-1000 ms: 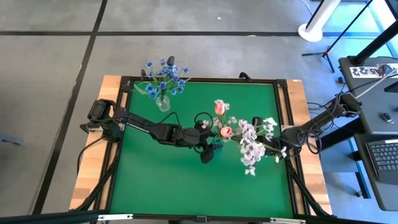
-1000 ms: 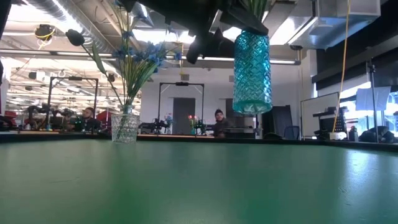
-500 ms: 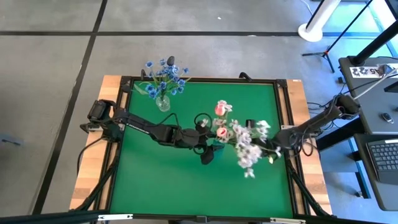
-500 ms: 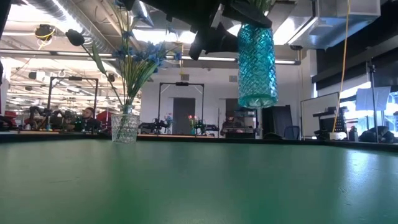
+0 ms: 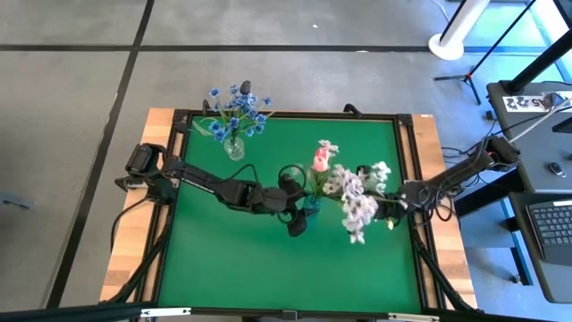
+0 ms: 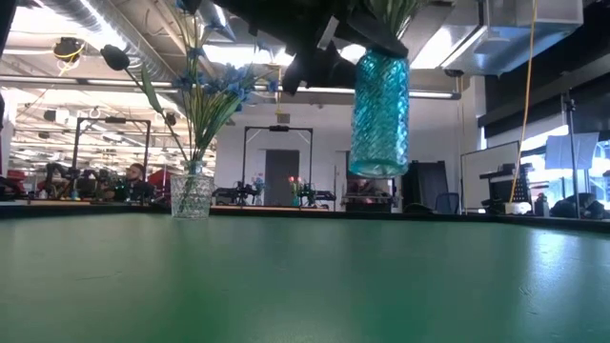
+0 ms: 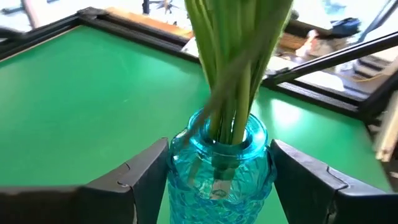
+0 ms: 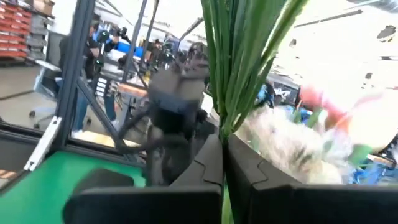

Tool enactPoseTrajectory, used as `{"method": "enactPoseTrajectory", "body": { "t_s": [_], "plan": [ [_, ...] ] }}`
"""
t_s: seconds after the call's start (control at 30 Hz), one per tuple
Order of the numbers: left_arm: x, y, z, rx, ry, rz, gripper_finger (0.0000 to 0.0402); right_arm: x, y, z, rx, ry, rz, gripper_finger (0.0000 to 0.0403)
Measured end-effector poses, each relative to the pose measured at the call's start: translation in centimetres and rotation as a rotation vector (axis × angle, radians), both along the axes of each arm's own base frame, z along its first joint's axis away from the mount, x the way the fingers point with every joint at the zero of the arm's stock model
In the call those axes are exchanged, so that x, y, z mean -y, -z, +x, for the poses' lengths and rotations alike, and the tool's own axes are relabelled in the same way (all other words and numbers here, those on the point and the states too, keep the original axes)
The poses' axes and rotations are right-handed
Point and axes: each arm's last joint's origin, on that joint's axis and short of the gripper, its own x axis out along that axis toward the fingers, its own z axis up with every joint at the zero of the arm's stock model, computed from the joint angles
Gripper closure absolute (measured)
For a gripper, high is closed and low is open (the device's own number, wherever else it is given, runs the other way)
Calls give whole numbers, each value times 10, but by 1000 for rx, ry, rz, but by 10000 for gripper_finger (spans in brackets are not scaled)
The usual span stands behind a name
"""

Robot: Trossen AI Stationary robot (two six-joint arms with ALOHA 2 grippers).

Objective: Sort flowers into vase by color
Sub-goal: Put the white flowers into the blue vase

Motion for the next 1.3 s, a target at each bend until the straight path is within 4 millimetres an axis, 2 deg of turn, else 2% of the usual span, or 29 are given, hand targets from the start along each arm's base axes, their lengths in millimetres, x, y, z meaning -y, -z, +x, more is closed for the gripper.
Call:
{"method": "enactPoseTrajectory", "body": {
  "t_s": [0.17, 0.37, 0.57, 0.83, 1.13, 1.3],
  "plan": [
    [-5, 1, 0, -6, -33, -9, 160, -5, -5, -7, 17, -34, 3, 403],
    [-7, 1, 1, -7, -41, -10, 160, -5, -3, -7, -2, -33, -1, 403],
    [-8, 2, 0, -18, -43, -9, 160, -4, 2, -6, -60, 42, -19, 403],
    [-8, 3, 0, -23, -47, -15, 160, -4, 5, -5, -85, 54, -37, 403],
    [-15, 9, -5, -91, -208, 73, 160, -4, 5, -5, -82, 53, -31, 403],
    [-19, 15, -2, -103, -238, 88, 160, -4, 5, -5, -81, 51, -28, 403]
  ]
}}
